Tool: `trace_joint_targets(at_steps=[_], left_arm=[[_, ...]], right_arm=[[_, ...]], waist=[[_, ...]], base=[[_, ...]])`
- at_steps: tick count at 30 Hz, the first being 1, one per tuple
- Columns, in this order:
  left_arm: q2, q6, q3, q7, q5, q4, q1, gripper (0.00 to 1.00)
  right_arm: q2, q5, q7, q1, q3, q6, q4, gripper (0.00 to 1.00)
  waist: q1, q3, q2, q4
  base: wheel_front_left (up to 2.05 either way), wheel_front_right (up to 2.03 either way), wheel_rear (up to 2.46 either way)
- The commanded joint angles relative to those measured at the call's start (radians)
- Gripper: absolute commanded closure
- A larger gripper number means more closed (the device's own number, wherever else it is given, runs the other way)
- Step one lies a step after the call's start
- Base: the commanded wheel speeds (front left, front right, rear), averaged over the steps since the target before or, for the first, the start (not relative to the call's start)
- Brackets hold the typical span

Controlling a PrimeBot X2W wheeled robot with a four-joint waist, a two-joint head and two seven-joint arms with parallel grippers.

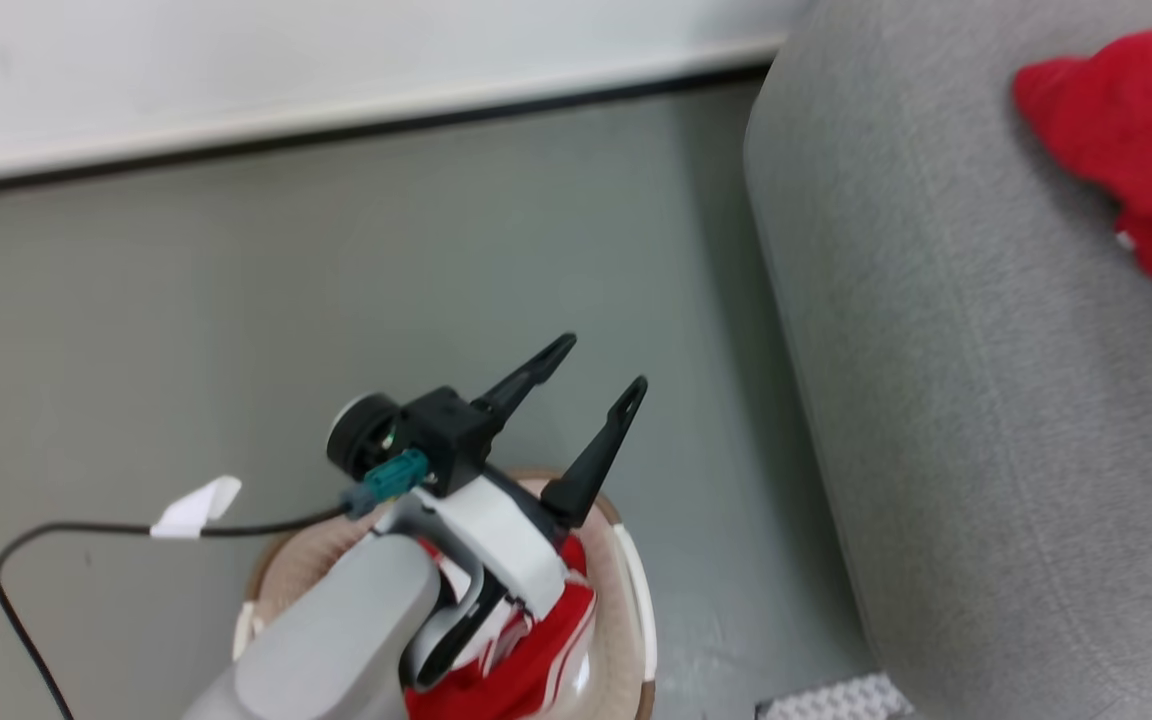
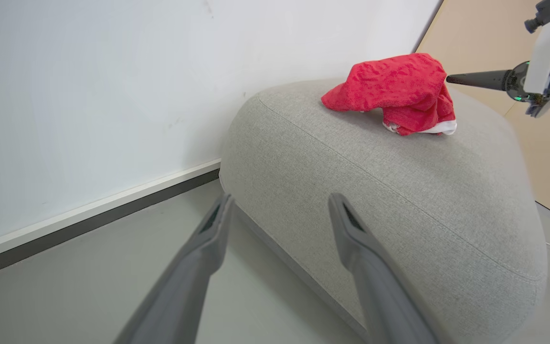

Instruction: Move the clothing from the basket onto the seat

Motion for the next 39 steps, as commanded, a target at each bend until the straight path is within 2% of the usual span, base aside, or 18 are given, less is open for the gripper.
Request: trace_joint_targets(at_steps=[1, 9, 14, 19, 25, 28, 31, 36, 39], left_arm=[[0.003, 0.001, 0.007, -0.006, -0.005, 0.005, 0.019, 0.00], [-0.005, 0.005, 0.048, -0.014, -0.038, 0.022, 0.111, 0.00], [-0.014, 0.015, 0.099, -0.014, -0.043, 0.003, 0.176, 0.00], [-0.007, 0.027, 0.172, -0.014, -0.034, -0.022, 0.246, 0.00], [-0.001, 0.047, 0.278, -0.014, -0.014, -0.056, 0.322, 0.00], [-0.001, 0.057, 0.342, -0.014, -0.008, -0.075, 0.362, 0.00], [-0.001, 0.060, 0.398, -0.014, 0.003, -0.087, 0.402, 0.00], [-0.016, 0.075, 0.509, -0.014, 0.041, -0.119, 0.471, 0.00], [-0.030, 0.075, 0.571, -0.014, 0.068, -0.144, 0.508, 0.00]], right_arm=[[-0.010, 0.012, 0.000, 0.021, 0.009, 0.001, -0.001, 0.00], [-0.056, 0.041, -0.021, 0.079, 0.096, 0.001, -0.057, 0.00], [-0.078, 0.048, -0.110, 0.111, 0.126, 0.001, -0.134, 0.00], [-0.068, 0.056, -0.200, 0.146, 0.142, 0.001, -0.223, 0.00], [-0.046, 0.039, -0.249, 0.203, 0.136, 0.001, -0.319, 0.00], [-0.027, 0.018, -0.259, 0.246, 0.106, 0.001, -0.368, 0.00], [0.006, -0.034, -0.264, 0.300, 0.027, 0.001, -0.423, 0.00], [0.109, -0.169, -0.263, 0.456, -0.143, 0.001, -0.556, 0.00], [0.178, -0.246, -0.262, 0.559, -0.208, 0.001, -0.618, 0.00]], waist=[[0.0000, -0.054, -0.0001, -0.003], [0.0000, -0.205, -0.0001, -0.003], [0.0000, -0.283, -0.0001, 0.012], [0.0000, -0.340, -0.0001, 0.036], [0.0000, -0.389, -0.0001, 0.075], [0.0000, -0.401, -0.0001, 0.095], [0.0000, -0.416, -0.0001, 0.115], [0.0000, -0.440, -0.0001, 0.144], [0.0000, -0.446, -0.0001, 0.158]], base=[[0.00, 0.00, 0.00], [0.00, 0.00, 0.00], [0.00, 0.00, 0.00], [0.00, 0.00, 0.00], [0.00, 0.00, 0.00], [0.00, 0.00, 0.00], [0.00, 0.00, 0.00], [0.00, 0.00, 0.00], [0.00, 0.00, 0.00]])
